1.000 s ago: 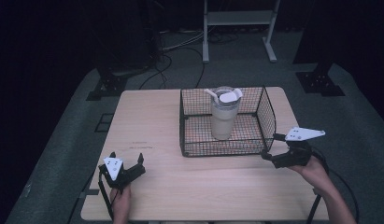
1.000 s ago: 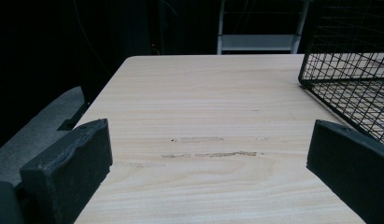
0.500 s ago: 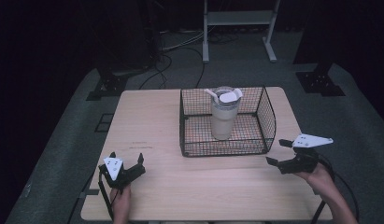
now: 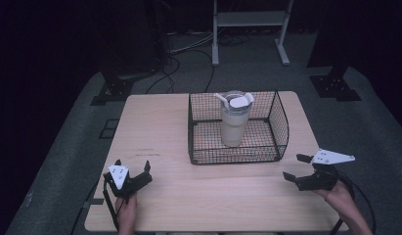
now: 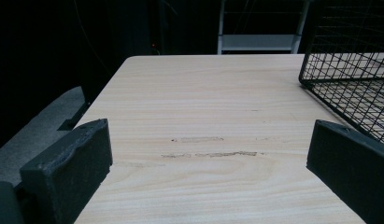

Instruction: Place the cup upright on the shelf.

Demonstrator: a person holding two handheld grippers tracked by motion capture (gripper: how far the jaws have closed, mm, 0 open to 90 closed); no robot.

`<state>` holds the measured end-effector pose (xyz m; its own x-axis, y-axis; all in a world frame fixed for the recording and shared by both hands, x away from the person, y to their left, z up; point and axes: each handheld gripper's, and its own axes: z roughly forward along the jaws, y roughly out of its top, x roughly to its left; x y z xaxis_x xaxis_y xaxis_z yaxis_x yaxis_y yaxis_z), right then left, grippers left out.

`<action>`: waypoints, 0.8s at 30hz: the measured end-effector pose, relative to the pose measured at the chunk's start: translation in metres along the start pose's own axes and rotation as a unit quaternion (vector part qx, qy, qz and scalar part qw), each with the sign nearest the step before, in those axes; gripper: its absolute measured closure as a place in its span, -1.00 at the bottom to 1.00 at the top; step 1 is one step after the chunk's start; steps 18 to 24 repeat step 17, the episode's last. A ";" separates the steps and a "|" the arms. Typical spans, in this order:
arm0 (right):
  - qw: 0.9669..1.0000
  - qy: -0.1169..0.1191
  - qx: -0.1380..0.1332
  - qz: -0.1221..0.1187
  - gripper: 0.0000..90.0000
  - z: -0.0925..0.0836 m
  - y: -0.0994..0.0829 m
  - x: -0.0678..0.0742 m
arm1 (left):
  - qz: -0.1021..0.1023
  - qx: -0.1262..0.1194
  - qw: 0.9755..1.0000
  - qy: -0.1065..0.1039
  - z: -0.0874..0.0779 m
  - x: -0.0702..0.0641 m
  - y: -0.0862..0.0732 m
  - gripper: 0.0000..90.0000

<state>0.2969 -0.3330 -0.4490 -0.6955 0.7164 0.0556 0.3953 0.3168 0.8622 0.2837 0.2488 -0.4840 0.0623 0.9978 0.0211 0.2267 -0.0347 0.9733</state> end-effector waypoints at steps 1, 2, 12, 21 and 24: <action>1.000 -0.001 0.000 0.001 -0.82 -0.001 -0.002 0.000 | 0.000 -0.001 1.000 0.000 0.000 0.000 0.000 -1.00; 1.000 -0.001 0.000 0.003 -0.82 -0.001 -0.003 0.000 | 0.000 -0.001 1.000 0.000 0.000 0.000 0.000 -1.00; 1.000 -0.007 -0.001 0.003 -0.82 0.000 -0.016 0.009 | 0.000 0.001 1.000 0.000 0.000 0.000 0.000 -1.00; 0.999 -0.009 -0.029 0.013 -0.82 -0.003 -0.026 0.023 | 0.000 0.001 1.000 -0.001 0.000 0.000 0.000 -1.00; 0.999 -0.009 -0.029 0.013 -0.82 -0.003 -0.026 0.023 | 0.000 0.001 1.000 -0.001 0.000 0.000 0.000 -1.00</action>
